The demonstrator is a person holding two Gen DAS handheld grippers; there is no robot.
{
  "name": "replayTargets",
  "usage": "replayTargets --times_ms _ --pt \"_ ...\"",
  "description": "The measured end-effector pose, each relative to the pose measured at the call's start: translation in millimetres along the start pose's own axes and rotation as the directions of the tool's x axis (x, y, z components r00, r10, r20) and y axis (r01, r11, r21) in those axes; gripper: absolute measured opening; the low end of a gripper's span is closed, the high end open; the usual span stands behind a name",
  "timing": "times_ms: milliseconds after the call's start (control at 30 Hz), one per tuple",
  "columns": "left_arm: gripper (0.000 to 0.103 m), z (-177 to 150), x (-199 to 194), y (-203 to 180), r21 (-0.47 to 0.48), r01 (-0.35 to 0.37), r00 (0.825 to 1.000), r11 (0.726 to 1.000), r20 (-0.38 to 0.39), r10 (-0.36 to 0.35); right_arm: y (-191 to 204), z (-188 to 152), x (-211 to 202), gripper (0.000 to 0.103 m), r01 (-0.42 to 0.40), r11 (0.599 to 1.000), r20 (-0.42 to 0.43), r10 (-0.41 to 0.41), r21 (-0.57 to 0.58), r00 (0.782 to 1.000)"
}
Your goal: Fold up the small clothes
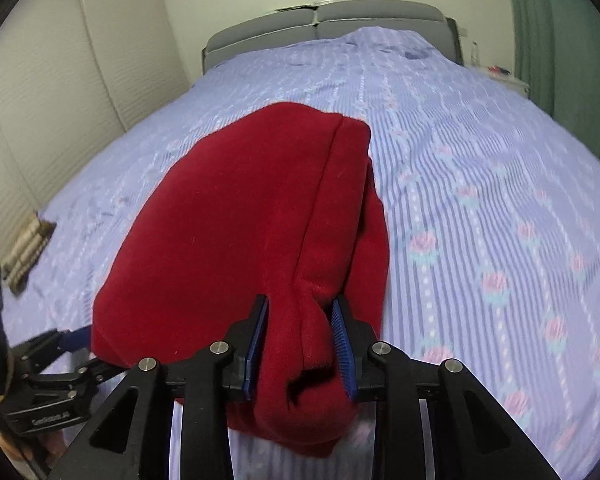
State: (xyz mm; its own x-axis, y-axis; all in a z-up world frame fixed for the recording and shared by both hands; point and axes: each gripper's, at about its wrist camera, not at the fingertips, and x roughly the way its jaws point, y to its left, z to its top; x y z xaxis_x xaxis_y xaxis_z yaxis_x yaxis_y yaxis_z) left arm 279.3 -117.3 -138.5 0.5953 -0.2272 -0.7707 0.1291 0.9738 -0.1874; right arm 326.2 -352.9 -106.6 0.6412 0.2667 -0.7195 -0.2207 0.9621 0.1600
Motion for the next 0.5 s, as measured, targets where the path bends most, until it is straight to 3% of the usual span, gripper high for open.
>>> replayTargets --times_ms 133,233,333,500 --pt "0.072 -2 4 2 0.001 0.02 1.0 1.0 -0.023 -0.02 -4 -7 -3 0.03 -0.004 1.0 0.009 0.005 -0.004 1.0" --pt "0.073 -5 -7 -11 0.143 -0.004 0.999 0.99 -0.036 0.009 -10 -15 -5 0.033 -0.021 0.999 0.03 0.021 0.031 0.999" --pt "0.072 -8 -36 -19 0.244 0.042 0.999 0.969 0.004 -0.044 -14 -13 -11 0.033 -0.047 0.996 0.057 0.043 0.072 0.997" --pt "0.072 19 -60 -25 0.283 0.091 0.987 0.955 0.105 -0.125 -9 -12 -18 0.034 -0.042 0.998 0.065 0.039 0.048 0.997"
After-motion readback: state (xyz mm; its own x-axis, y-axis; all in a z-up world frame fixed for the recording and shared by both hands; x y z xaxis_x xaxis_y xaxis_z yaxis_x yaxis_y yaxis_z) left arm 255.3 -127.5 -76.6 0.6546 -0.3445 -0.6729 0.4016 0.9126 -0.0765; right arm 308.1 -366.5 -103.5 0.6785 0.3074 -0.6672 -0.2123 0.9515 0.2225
